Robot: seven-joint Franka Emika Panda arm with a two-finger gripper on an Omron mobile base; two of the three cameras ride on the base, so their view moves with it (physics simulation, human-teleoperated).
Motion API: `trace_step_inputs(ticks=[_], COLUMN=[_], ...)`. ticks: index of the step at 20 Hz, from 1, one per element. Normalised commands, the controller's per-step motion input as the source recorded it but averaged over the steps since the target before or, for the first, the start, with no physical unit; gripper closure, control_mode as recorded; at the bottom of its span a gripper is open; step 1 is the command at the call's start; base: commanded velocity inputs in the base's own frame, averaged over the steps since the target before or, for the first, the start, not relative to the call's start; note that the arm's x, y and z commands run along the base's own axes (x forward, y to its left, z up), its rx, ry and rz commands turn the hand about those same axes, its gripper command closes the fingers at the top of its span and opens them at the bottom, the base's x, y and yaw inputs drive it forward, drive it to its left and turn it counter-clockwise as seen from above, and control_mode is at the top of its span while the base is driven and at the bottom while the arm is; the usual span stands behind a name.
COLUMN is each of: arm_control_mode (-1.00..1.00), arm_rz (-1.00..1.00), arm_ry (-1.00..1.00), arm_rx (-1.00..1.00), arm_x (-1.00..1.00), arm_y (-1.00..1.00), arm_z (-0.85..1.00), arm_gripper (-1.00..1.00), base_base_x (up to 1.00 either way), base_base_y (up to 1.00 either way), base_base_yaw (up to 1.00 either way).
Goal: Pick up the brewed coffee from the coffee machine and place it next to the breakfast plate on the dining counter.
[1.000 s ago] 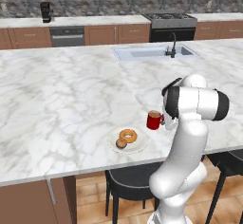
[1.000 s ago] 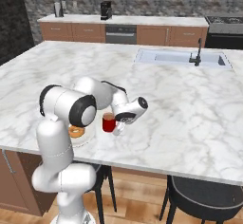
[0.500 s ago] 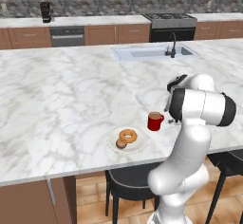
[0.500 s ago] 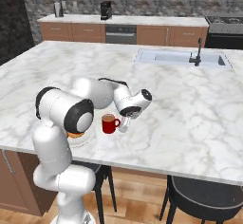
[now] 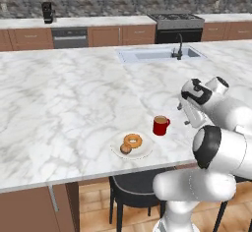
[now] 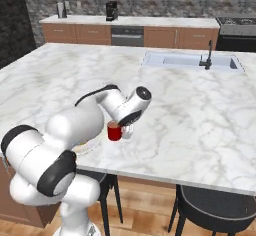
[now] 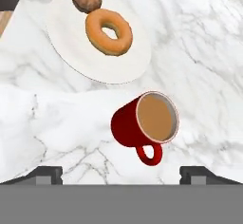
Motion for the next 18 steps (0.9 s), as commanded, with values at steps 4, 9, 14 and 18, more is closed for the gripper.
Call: trace_step_inputs(ticks=[4, 9, 14, 18], arm_control_mode=[-1.0, -1.0, -1.0, -1.0], arm_rz=[0.0, -0.02, 0.02, 0.02], arm_ry=[-0.45, -0.29, -0.17, -0.15], arm_rx=[-0.19, -0.03, 0.07, 0.15], arm_x=[-0.93, -0.26, -0.37, -0.44], arm_y=[0.14, -0.11, -0.24, -0.29], arm_z=[0.66, 0.92, 0.27, 0.0], arm_gripper=[-1.0, -1.0, -1.0, -1.0], base_base_x=[0.0, 0.0, 0.0, 0.0], base_base_y=[0.0, 0.0, 0.0, 0.0], base_base_yaw=[0.0, 0.0, 0.0, 0.0])
